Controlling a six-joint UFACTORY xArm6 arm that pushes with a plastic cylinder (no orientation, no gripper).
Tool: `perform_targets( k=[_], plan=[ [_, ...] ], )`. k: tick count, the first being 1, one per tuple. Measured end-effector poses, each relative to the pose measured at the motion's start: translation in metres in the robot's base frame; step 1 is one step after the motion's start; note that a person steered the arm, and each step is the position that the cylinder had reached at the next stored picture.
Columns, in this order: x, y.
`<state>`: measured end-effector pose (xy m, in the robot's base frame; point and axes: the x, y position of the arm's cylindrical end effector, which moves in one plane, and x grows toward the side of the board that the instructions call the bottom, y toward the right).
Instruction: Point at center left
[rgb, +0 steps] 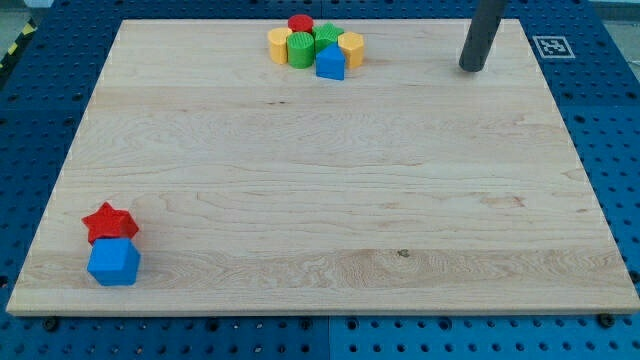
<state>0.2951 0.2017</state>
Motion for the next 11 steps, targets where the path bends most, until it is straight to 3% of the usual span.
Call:
perform_targets(
  k=[2, 5, 9, 11],
  plan=[
    [0.01, -0.001],
    [0.096, -0.1],
    [0.108, -0.321],
    [0.14, -0.449]
  ],
)
